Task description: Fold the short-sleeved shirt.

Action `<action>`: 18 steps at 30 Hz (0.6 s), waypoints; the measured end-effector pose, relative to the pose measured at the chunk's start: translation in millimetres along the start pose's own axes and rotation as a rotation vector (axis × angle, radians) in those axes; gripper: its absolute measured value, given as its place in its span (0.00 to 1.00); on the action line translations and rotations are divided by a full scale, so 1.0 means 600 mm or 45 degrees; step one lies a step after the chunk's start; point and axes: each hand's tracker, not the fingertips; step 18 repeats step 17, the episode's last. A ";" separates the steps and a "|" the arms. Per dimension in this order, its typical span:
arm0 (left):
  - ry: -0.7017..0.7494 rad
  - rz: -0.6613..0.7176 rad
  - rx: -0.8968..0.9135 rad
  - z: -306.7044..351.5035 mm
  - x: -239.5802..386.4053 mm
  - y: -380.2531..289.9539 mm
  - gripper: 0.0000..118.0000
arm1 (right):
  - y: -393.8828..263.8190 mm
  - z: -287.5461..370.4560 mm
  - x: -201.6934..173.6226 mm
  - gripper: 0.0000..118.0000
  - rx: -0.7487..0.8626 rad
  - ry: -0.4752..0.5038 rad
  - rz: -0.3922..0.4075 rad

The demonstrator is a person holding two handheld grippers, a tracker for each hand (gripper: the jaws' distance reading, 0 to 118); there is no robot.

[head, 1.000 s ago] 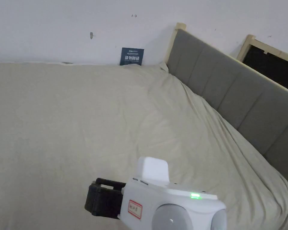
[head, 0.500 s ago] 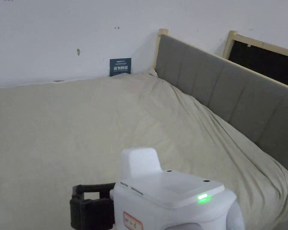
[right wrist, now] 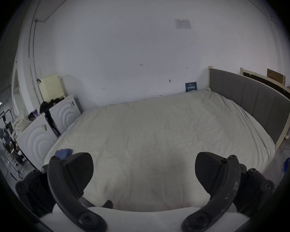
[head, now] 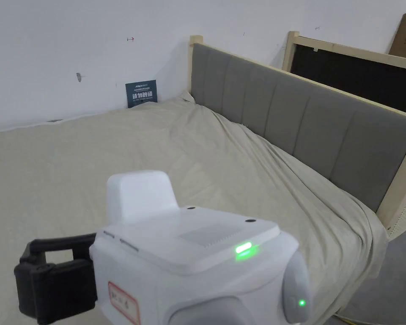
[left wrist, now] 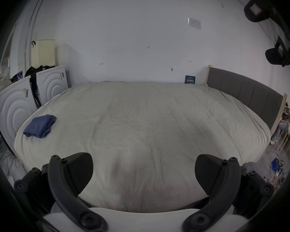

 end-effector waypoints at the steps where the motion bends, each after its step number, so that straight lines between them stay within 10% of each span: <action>1: 0.002 0.000 0.002 0.003 0.000 -0.001 1.00 | 0.003 0.004 -0.001 1.00 0.009 0.001 -0.021; 18: 0.004 0.061 -0.095 -0.032 -0.017 -0.013 1.00 | -0.028 -0.044 0.026 1.00 -0.037 -0.188 -0.042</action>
